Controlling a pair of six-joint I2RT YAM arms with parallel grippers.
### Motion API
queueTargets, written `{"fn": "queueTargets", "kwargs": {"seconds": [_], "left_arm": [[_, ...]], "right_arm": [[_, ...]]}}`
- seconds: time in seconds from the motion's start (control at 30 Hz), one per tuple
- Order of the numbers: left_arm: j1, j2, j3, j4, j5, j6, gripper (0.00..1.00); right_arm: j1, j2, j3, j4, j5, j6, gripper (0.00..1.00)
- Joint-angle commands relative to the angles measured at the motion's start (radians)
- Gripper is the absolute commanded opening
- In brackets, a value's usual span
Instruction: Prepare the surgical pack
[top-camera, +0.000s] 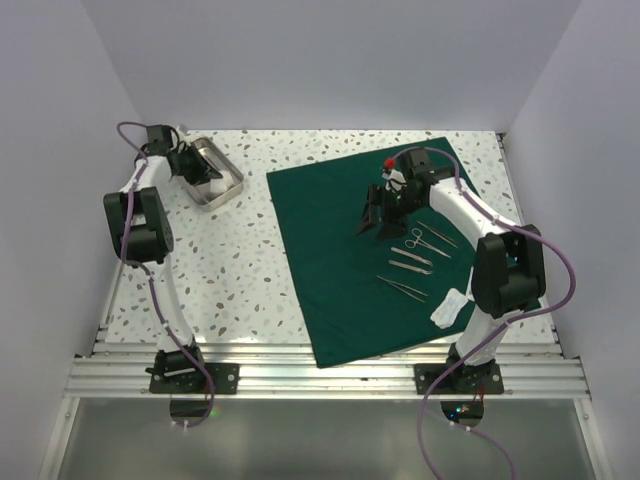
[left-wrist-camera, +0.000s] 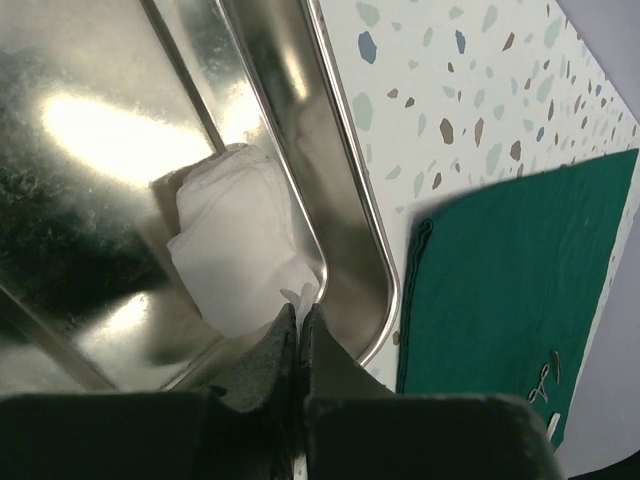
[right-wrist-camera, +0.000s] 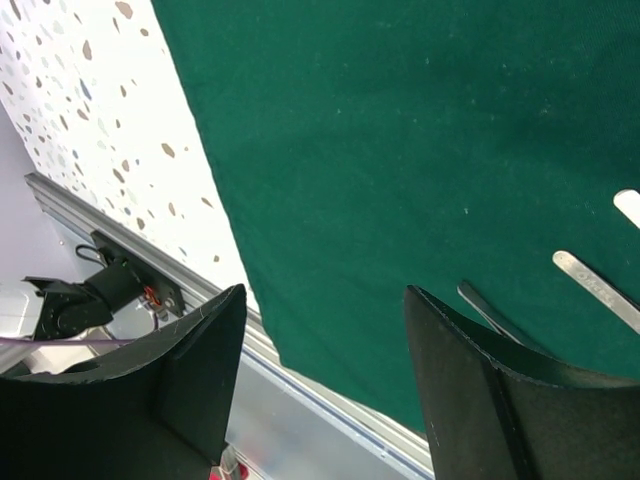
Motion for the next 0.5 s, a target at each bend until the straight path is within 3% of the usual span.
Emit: {"fn": "queueTargets", "kwargs": {"seconds": [0.0,0.47], "left_arm": [[0.017,0.036,0.046,0.083,0.051,-0.048,0.0],[0.019,0.126,0.086,0.253,0.116,-0.194,0.0]], "right_arm": [[-0.006,-0.006,-0.005,0.007,-0.016,-0.022,0.68],[-0.026,0.005,-0.042,0.03,-0.023,-0.014,0.68]]}}
